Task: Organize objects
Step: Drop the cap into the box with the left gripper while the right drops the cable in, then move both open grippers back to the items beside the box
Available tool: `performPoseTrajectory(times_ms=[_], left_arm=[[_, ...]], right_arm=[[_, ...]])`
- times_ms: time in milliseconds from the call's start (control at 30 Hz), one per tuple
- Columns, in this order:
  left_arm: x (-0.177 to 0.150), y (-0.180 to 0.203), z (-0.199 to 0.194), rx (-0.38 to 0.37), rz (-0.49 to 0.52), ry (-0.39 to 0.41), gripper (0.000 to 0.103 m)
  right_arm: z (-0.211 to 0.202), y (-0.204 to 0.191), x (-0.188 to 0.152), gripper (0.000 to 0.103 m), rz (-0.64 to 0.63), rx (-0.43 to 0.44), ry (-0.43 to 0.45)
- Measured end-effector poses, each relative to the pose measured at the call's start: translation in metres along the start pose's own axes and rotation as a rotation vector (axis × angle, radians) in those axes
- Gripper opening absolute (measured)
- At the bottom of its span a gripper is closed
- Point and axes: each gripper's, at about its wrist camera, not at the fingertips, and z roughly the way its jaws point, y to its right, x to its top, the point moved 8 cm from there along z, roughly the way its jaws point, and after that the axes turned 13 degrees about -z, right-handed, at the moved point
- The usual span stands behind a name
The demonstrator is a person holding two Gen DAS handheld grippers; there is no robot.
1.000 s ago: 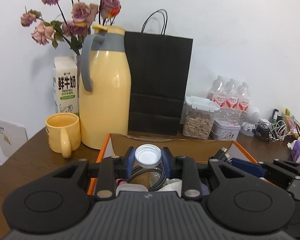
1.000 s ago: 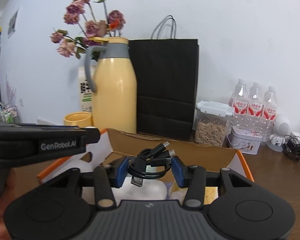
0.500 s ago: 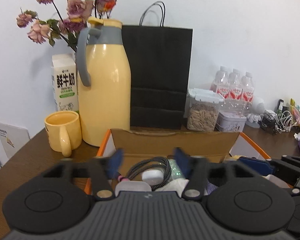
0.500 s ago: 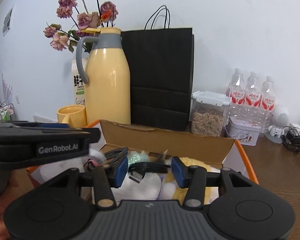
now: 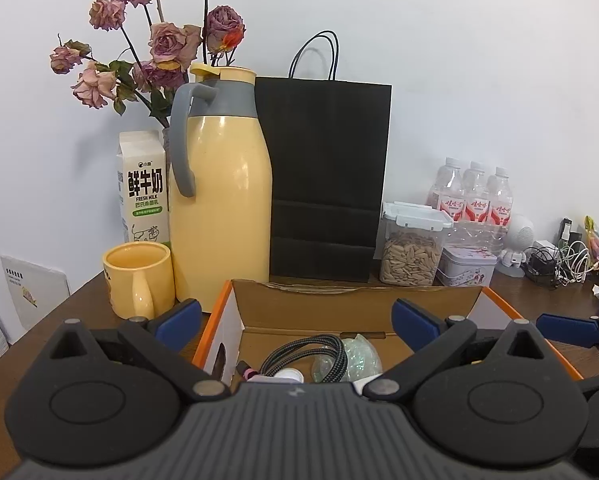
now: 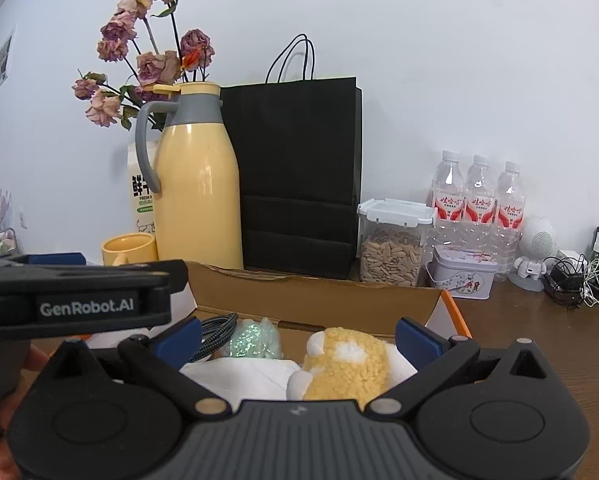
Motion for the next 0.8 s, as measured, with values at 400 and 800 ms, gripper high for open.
performPoseTrajectory(times_ms=[400, 800], left_arm=[[0.006, -0.013, -0.042, -0.016, 0.000, 0.053, 0.103], [-0.025, -0.033, -0.079, -0.046, 0.052, -0.016, 0.103]], right_arm=[[-0.031, -0.001, -0.005, 0.103, -0.026, 0.014, 0.010], [-0.068, -0.003, -0.040, 0.103, -0.048, 0.051, -0.030]])
